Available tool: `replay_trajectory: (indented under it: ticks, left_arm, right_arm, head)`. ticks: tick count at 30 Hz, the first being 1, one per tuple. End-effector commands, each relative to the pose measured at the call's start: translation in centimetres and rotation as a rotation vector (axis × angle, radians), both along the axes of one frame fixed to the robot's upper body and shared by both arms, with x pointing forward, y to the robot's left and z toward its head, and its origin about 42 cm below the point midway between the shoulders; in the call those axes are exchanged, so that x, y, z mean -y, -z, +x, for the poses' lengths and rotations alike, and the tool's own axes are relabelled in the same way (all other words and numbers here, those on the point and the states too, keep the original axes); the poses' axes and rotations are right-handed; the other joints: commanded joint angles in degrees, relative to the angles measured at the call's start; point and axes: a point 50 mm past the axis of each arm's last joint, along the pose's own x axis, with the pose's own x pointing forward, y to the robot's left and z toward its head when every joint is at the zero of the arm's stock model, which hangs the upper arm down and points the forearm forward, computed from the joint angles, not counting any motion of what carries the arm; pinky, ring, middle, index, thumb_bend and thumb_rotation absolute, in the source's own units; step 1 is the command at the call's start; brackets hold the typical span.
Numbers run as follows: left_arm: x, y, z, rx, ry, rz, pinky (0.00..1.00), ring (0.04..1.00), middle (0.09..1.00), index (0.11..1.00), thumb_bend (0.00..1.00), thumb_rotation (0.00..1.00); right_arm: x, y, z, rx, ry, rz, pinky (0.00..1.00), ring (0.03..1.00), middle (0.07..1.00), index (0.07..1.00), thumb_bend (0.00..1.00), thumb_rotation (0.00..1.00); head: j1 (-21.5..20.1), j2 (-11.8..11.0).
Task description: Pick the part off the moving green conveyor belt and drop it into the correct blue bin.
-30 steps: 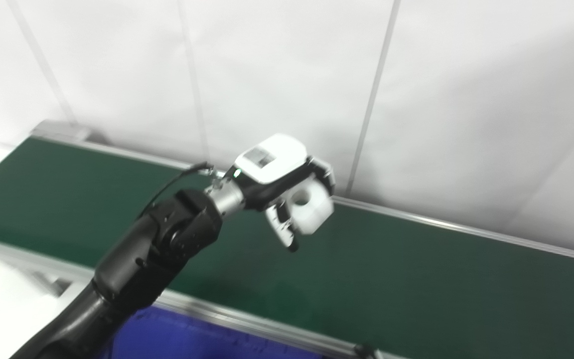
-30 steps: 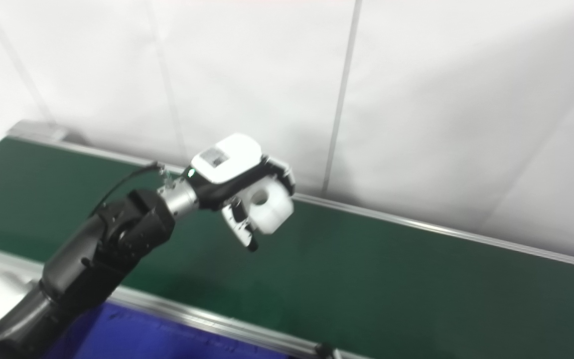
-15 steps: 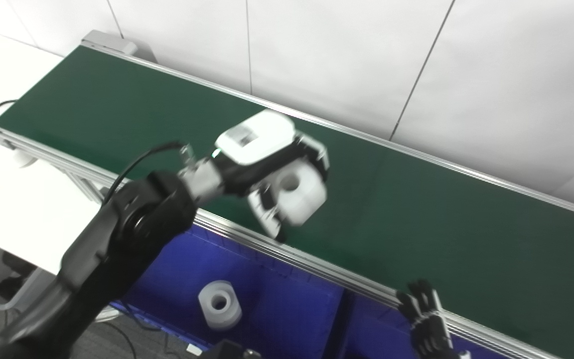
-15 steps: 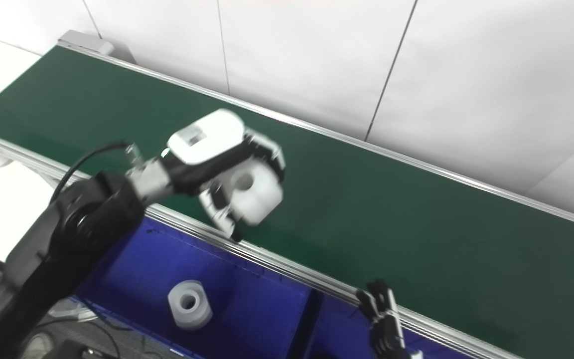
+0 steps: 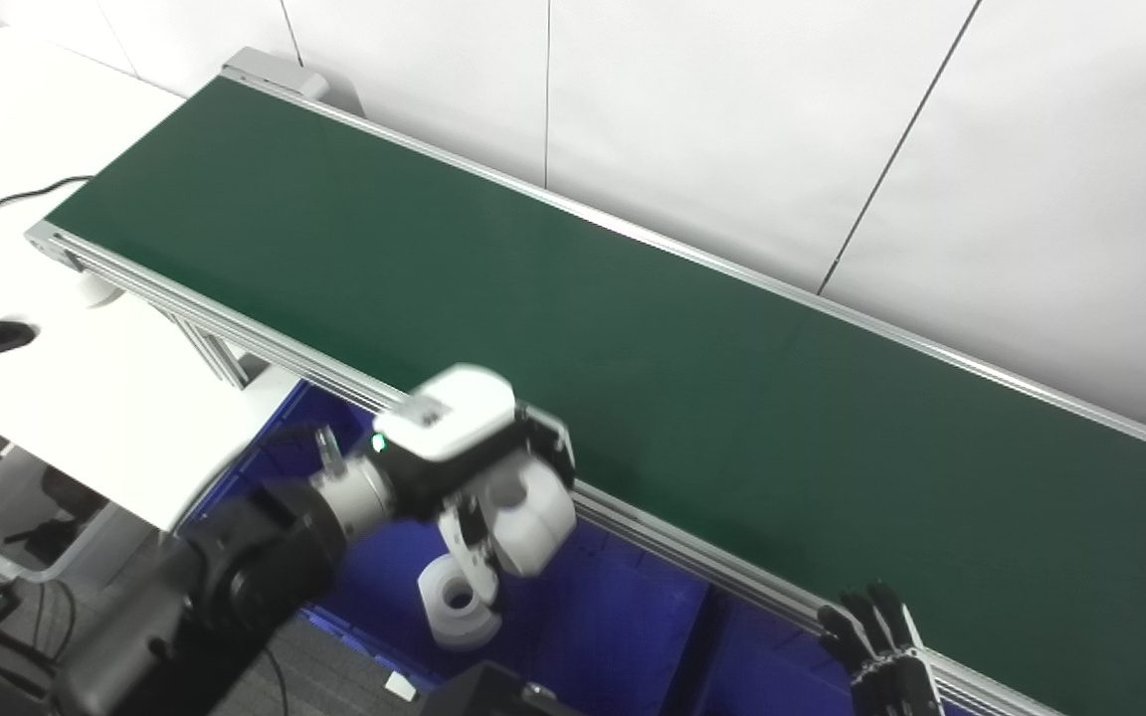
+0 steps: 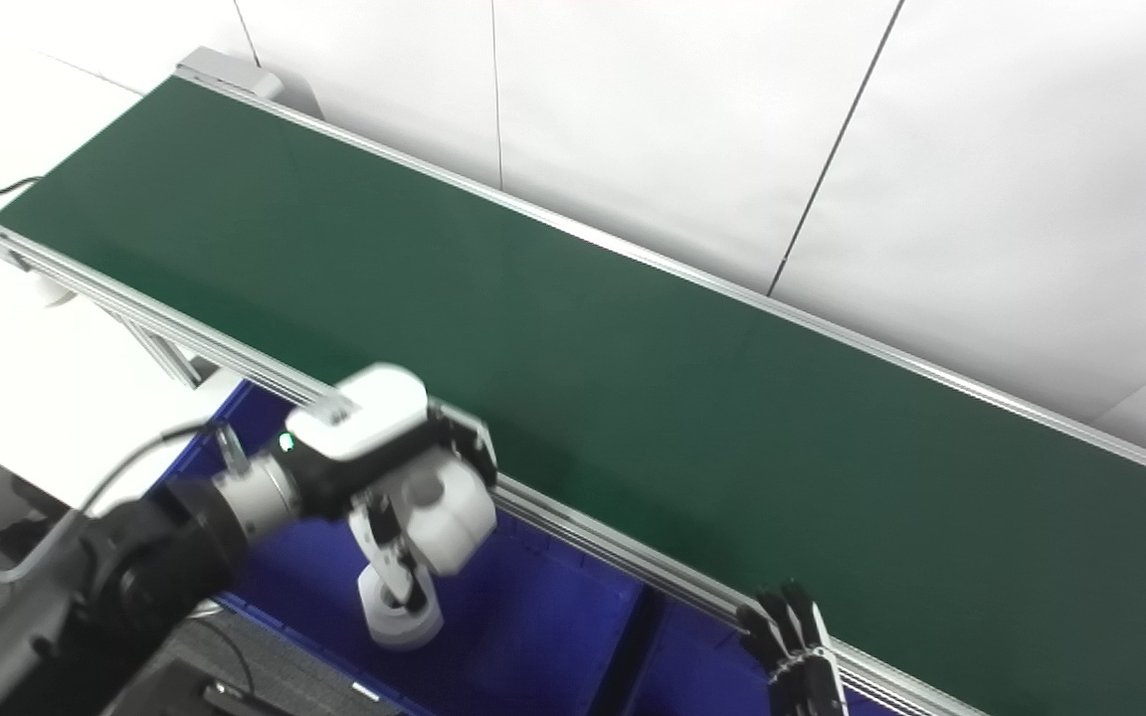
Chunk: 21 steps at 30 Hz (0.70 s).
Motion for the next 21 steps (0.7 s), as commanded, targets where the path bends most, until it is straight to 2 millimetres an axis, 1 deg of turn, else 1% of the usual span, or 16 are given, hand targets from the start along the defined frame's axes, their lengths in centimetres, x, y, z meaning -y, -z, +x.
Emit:
replay_trajectory:
  ticks: [1, 2, 3, 6, 8, 15, 20, 21]
  left_arm:
    - [0.8, 0.3, -0.5, 0.057, 0.027, -0.027, 0.33, 0.395, 0.490, 0.541, 0.50, 0.00]
    - [1.0, 0.7, -0.6, 0.052, 0.029, -0.034, 0.34, 0.400, 0.493, 0.538, 0.50, 0.00]
    - [1.4, 1.8, -1.0, 0.040, 0.038, -0.042, 0.34, 0.401, 0.493, 0.537, 0.50, 0.00]
    - [2.6, 4.2, -1.8, 0.023, 0.063, -0.055, 0.27, 0.365, 0.459, 0.549, 0.49, 0.00]
    - [3.4, 5.2, -1.9, 0.019, 0.085, -0.059, 0.26, 0.359, 0.460, 0.552, 0.49, 0.00]
    - [4.8, 6.8, -1.8, 0.032, 0.115, -0.035, 0.31, 0.386, 0.480, 0.544, 0.50, 0.00]
    - [4.8, 7.6, -1.7, 0.079, 0.110, -0.026, 0.34, 0.393, 0.486, 0.542, 0.50, 0.00]
    - [4.7, 7.5, -1.8, 0.087, 0.099, -0.018, 0.36, 0.399, 0.489, 0.541, 0.50, 0.00]
  right_arm:
    - [-0.3, -0.6, 0.1, 0.016, -0.015, 0.022, 0.85, 0.846, 0.891, 0.925, 0.74, 0.89]
    - [-0.3, -0.6, 0.1, 0.016, -0.017, 0.023, 0.85, 0.848, 0.892, 0.923, 0.74, 0.88]
    - [-0.4, -0.5, 0.2, 0.016, -0.022, 0.025, 0.85, 0.849, 0.892, 0.922, 0.74, 0.88]
    - [-0.5, -0.5, 0.4, 0.019, -0.032, 0.025, 0.85, 0.851, 0.894, 0.919, 0.75, 0.87]
    - [-0.6, -0.5, 0.5, 0.019, -0.033, 0.023, 0.84, 0.854, 0.895, 0.919, 0.76, 0.87]
    - [-1.0, -0.6, 0.7, 0.022, -0.029, 0.029, 0.85, 0.855, 0.894, 0.915, 0.77, 0.86]
    - [-1.1, -0.6, 0.7, 0.021, -0.025, 0.032, 0.84, 0.849, 0.891, 0.910, 0.77, 0.85]
    - [-1.2, -0.6, 0.7, 0.021, -0.026, 0.031, 0.83, 0.849, 0.892, 0.910, 0.78, 0.86]
  head:
    - [-0.39, 0.15]
    - [-0.39, 0.15]
    - [-0.67, 0.18]
    - [-1.02, 0.20]
    - [-1.32, 0.18]
    - [-2.15, 0.24]
    - [-2.32, 0.12]
    - [-2.33, 0.12]
